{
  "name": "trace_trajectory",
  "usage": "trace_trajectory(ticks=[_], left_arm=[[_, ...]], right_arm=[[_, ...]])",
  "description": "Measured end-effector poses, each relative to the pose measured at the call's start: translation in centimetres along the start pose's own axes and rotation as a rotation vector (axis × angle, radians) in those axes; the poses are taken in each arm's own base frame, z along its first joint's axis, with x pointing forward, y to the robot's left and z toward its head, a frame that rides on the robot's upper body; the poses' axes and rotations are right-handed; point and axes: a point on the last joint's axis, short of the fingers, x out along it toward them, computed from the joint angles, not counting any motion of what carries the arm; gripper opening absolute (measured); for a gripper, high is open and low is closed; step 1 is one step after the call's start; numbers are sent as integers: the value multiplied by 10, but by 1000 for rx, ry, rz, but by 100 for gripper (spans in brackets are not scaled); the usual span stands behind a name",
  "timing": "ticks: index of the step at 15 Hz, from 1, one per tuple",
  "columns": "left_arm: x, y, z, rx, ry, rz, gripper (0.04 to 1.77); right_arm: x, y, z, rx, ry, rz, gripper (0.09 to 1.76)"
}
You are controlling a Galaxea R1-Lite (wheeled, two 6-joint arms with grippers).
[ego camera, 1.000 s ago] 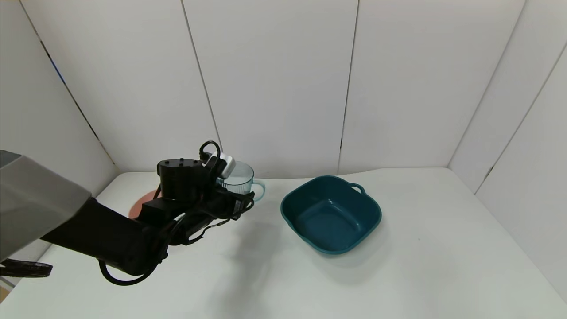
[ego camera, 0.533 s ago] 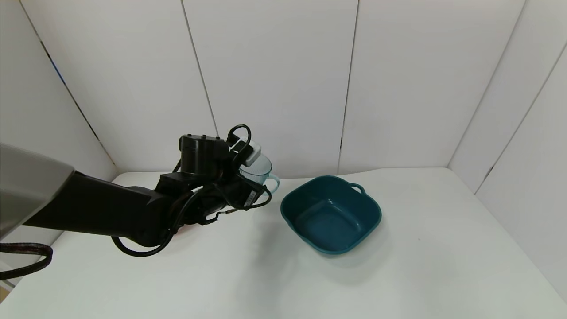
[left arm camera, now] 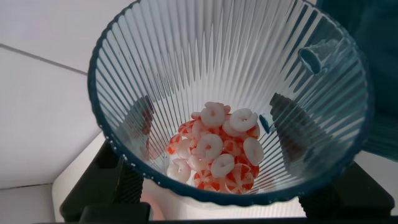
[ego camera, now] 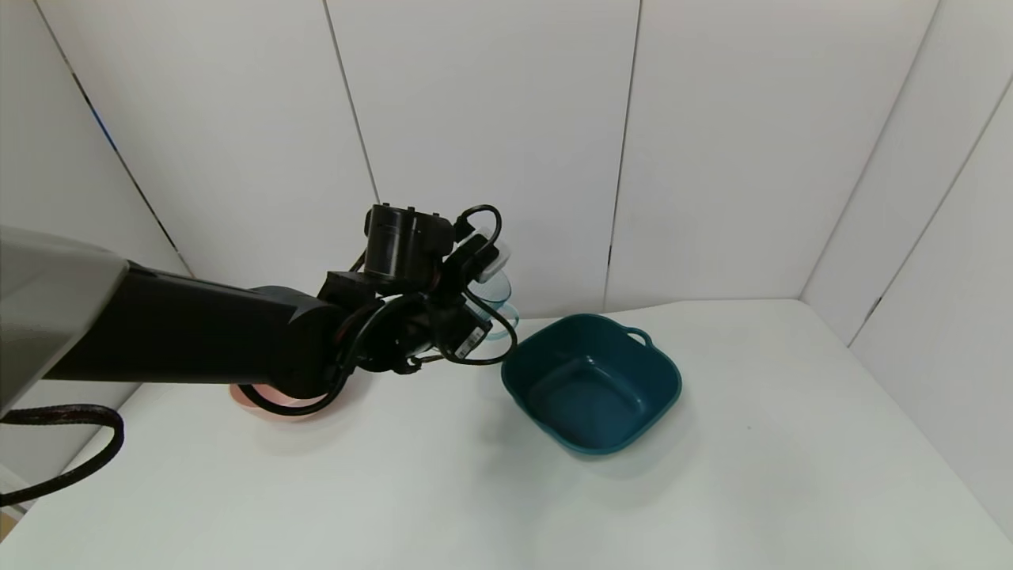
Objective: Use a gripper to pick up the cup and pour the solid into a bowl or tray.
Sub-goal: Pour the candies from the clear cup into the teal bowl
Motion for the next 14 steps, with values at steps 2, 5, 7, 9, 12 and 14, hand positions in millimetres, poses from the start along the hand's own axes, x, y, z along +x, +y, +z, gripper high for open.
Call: trace_trajectory(ticks=[2,5,7,9,12,14], left_arm=[[0,-8,8,55,40,12,132],[3,-20,20,156,72,79,132],[7,-31,24,211,85,95,132],[10,-40,25,257,103,102,132],[10,-54,26,321,148,80,132],[10,-59,27,342,172,85,132]], right_arm=[[0,0,0,0,0,0,171],[0,0,0,0,0,1,171],[0,0,0,0,0,0,171],[0,0,0,0,0,1,171],[0,0,0,0,0,1,171],[0,0,0,0,0,0,171]])
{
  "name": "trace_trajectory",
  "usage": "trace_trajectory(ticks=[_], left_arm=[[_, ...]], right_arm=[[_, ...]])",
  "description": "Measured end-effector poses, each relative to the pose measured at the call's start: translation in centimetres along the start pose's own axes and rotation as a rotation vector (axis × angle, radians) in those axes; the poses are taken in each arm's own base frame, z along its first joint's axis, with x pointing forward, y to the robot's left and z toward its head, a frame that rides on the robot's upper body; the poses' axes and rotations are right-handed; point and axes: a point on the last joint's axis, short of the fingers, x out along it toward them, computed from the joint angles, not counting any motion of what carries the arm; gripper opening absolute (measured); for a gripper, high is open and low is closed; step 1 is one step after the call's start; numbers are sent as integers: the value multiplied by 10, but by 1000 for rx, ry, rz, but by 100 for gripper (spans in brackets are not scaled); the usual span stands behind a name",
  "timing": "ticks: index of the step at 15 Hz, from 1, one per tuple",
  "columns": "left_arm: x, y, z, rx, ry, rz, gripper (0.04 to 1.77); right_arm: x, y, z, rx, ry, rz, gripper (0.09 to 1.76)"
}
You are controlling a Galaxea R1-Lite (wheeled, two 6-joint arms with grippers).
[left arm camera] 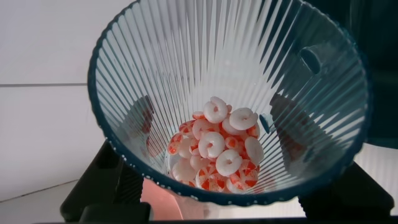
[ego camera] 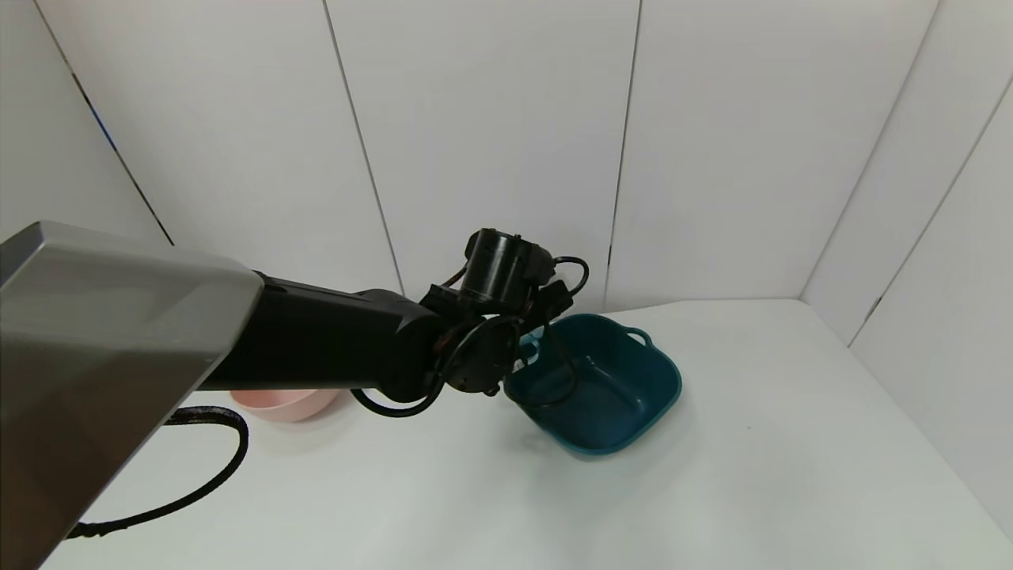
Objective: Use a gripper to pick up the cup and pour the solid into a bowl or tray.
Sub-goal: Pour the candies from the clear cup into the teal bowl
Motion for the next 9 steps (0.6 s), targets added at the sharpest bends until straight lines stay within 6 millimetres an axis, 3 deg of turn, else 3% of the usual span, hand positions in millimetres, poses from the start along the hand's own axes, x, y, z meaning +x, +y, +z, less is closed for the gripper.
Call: trace_trajectory(ticks=[9], left_arm=[[-11,-8,12,130,94,8,132]], right_arm=[[0,0,0,0,0,0,171]])
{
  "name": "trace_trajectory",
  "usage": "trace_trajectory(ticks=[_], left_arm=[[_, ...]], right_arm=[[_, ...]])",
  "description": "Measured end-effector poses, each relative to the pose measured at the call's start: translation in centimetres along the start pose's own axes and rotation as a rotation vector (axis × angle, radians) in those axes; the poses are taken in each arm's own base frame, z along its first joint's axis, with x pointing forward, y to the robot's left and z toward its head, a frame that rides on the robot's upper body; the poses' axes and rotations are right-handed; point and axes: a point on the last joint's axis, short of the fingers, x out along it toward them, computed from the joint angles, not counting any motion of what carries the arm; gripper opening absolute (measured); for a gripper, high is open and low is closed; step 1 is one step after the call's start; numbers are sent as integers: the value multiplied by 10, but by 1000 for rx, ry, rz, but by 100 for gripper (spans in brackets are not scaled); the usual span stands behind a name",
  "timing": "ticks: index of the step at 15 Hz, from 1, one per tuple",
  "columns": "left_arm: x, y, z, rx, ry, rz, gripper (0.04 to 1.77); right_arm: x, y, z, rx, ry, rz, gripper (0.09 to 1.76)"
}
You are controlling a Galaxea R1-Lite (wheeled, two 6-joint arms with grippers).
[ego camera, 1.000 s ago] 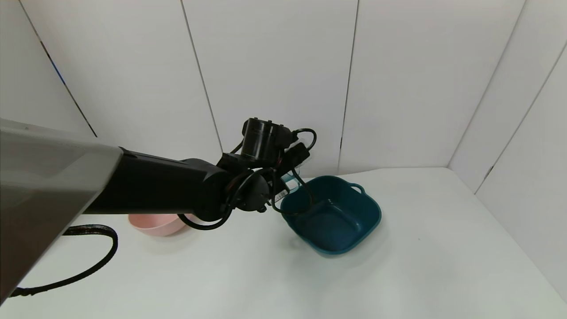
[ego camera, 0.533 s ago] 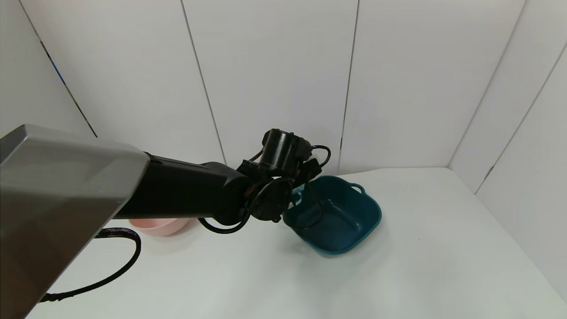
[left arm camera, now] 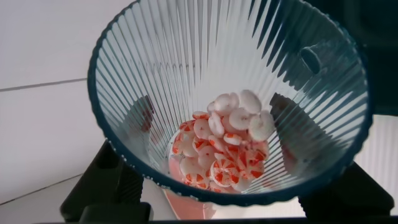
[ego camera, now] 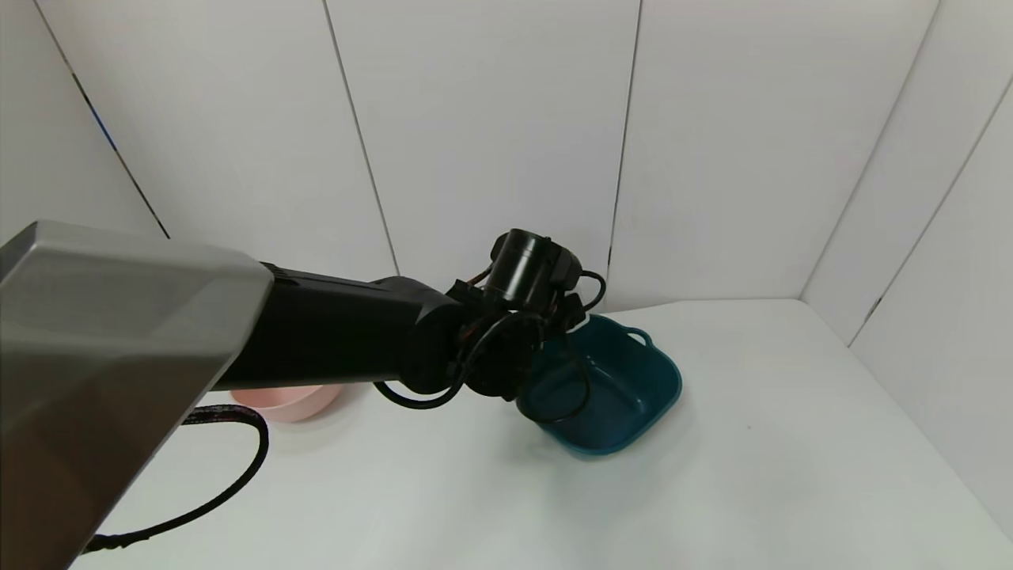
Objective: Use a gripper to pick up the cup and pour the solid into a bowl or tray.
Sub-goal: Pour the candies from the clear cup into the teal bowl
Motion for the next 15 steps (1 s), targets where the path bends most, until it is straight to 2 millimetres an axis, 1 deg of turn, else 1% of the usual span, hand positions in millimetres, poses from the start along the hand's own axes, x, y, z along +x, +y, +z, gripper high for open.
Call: trace_trajectory(ticks=[3,7,15], left_arm=[[-6,-4,4,43,31,0,132],[-7,-10,10,100,70,13,132],[-11,-8,17,199,152,28,132]], right_arm=[[0,0,0,0,0,0,171],[0,0,0,0,0,0,171],[0,0,0,0,0,0,171]])
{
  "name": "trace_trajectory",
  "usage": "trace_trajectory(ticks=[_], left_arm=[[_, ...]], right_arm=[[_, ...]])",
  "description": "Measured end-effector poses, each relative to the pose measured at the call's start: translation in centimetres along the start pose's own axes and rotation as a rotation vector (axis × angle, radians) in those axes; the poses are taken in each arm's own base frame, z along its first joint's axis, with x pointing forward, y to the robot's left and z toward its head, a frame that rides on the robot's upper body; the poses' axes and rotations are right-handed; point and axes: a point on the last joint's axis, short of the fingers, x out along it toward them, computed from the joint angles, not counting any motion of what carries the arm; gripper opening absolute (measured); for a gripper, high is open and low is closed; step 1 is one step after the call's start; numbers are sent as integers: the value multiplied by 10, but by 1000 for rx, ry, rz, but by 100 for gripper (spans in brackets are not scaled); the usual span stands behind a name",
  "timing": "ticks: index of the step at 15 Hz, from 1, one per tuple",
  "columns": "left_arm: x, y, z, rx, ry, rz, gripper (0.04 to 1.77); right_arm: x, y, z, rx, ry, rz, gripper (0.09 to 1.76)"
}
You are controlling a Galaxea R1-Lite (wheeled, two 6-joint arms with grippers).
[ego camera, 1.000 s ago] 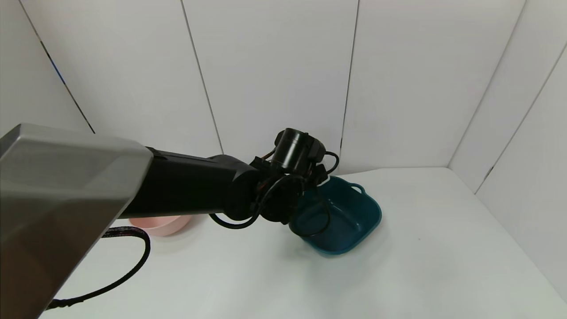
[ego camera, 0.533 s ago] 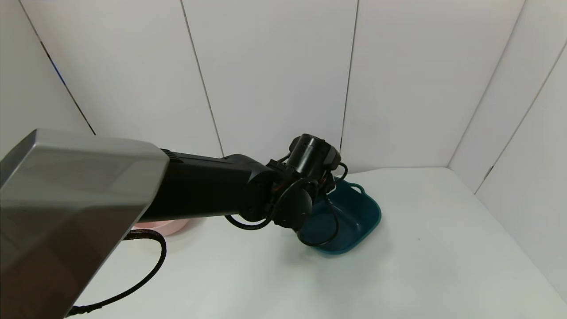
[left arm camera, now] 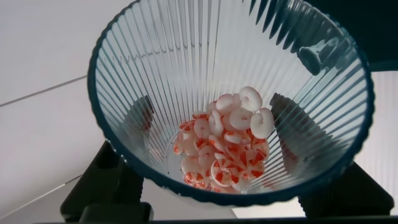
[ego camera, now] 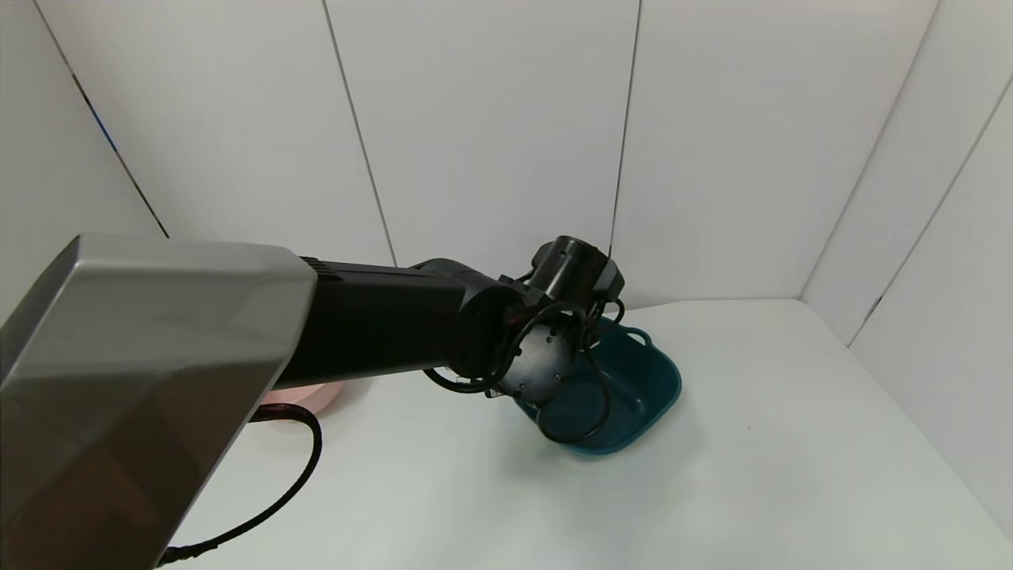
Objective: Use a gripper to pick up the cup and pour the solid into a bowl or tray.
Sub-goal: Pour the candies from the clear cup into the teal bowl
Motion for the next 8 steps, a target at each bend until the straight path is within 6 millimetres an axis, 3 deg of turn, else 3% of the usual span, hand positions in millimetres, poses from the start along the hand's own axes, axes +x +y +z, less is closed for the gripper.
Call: trace_trajectory(ticks=[8], left_arm=[[0,-2,7,80,64,42,132]], right_arm=[[0,0,0,0,0,0,171]])
